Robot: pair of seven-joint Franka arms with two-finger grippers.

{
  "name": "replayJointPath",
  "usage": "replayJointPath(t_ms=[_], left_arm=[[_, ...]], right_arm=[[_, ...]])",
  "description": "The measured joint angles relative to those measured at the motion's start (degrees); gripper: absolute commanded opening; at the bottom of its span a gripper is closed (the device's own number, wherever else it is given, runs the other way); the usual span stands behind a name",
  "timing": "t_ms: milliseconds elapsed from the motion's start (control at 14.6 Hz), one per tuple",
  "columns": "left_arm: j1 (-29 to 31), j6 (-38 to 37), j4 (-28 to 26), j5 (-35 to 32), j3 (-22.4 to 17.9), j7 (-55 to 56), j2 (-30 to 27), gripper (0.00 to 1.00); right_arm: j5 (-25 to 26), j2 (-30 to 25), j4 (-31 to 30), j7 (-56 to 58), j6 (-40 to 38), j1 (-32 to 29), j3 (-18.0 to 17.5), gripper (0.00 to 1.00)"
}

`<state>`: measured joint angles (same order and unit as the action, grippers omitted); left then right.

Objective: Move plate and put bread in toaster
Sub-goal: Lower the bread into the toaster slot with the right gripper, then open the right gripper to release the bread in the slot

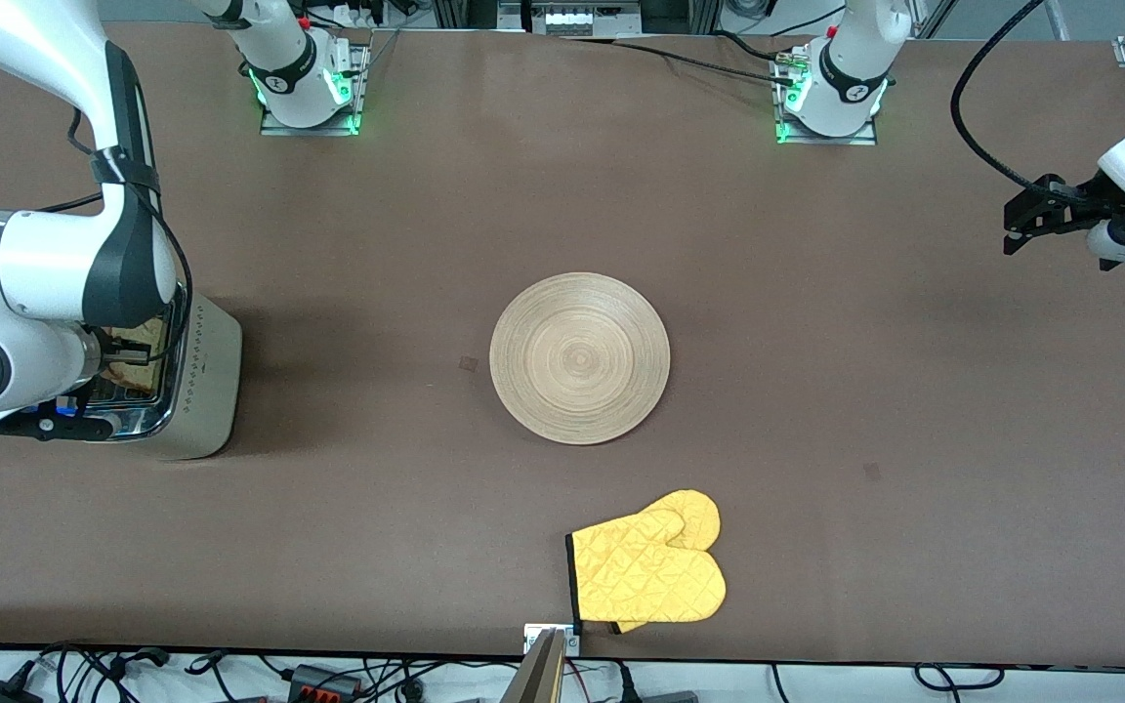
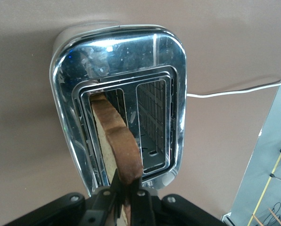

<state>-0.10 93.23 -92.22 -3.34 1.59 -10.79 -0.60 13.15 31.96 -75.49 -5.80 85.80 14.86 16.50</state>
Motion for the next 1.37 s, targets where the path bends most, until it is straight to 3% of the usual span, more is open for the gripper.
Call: replayJointPath(t_ms=[68,547,1368], left_arm=[[0.0,0.0,0.0,0.0,0.0,0.0,0.0,1.00],[0.0,0.0,0.0,0.0,0.0,0.0,0.0,1.00],[0.0,0.0,0.0,0.0,0.0,0.0,0.0,1.00]], right_arm=[[-0.1,0.0,-0.2,0.0,0.1,-0.2,0.0,1.00],[-3.1,-1.2,0.6,1.8,0.5,-0.6,0.0,1.00],[-16.1,-5.7,4.3,1.9,0.6,-1.1,0.4,1.00]])
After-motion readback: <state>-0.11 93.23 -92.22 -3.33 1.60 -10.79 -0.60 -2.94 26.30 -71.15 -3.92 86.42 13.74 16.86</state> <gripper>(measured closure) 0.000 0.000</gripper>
